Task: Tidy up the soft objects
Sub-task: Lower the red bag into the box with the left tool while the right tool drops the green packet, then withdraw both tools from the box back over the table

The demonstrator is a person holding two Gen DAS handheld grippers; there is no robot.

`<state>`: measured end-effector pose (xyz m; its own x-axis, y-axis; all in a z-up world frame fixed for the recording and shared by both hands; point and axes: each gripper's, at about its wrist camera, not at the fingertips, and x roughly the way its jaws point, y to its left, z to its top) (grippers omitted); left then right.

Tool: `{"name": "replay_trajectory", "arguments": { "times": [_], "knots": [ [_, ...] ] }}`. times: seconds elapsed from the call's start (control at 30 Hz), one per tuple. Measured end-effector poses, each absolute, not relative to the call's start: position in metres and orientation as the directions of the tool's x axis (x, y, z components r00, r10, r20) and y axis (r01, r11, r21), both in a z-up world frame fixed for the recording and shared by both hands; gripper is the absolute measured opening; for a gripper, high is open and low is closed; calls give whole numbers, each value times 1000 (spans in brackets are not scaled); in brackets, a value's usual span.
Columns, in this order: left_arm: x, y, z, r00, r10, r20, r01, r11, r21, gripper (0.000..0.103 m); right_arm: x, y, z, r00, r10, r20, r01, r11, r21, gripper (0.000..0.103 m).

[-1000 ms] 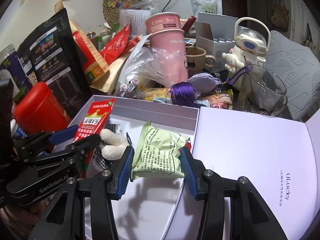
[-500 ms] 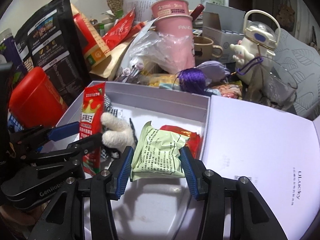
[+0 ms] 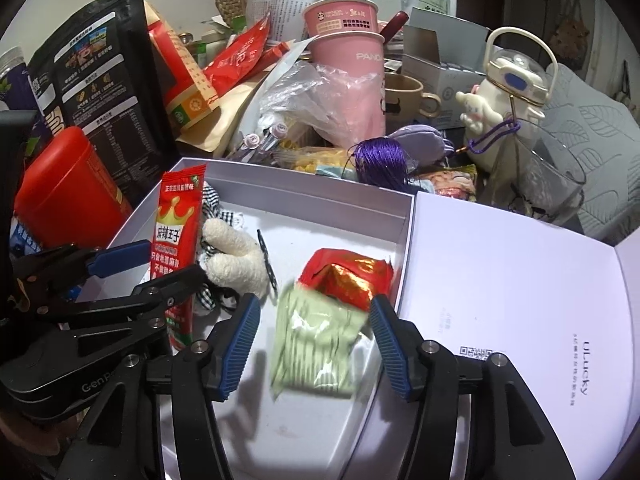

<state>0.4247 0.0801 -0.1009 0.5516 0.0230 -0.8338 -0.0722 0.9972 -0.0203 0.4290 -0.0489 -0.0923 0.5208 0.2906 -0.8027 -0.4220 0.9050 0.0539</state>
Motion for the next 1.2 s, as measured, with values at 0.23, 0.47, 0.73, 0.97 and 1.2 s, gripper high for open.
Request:
{"name": "replay_trajectory", "arguments": {
  "times": [0.23, 0.47, 0.73, 0.97, 1.2],
  "knots": [
    [418, 82, -85, 604, 53, -795, -91, 996, -3, 72, 424, -51, -80, 541, 301, -786, -424, 904, 54, 58],
    [406, 88, -66, 644, 40, -764, -99, 995, -31, 72, 415, -58, -61, 568, 322, -757, -428, 901, 62, 58],
    [377, 92, -24, 730, 32, -683, -90, 995, -49, 73, 397, -68, -31, 625, 354, -696, -434, 898, 67, 58],
    [343, 88, 16, 805, 58, -591, -82, 996, -14, 73, 371, -75, 2, 680, 390, -621, -454, 889, 60, 58],
    [302, 79, 46, 858, 50, -511, -69, 997, -19, 73, 338, -81, 30, 729, 414, -544, -465, 884, 50, 64]
  ]
}}
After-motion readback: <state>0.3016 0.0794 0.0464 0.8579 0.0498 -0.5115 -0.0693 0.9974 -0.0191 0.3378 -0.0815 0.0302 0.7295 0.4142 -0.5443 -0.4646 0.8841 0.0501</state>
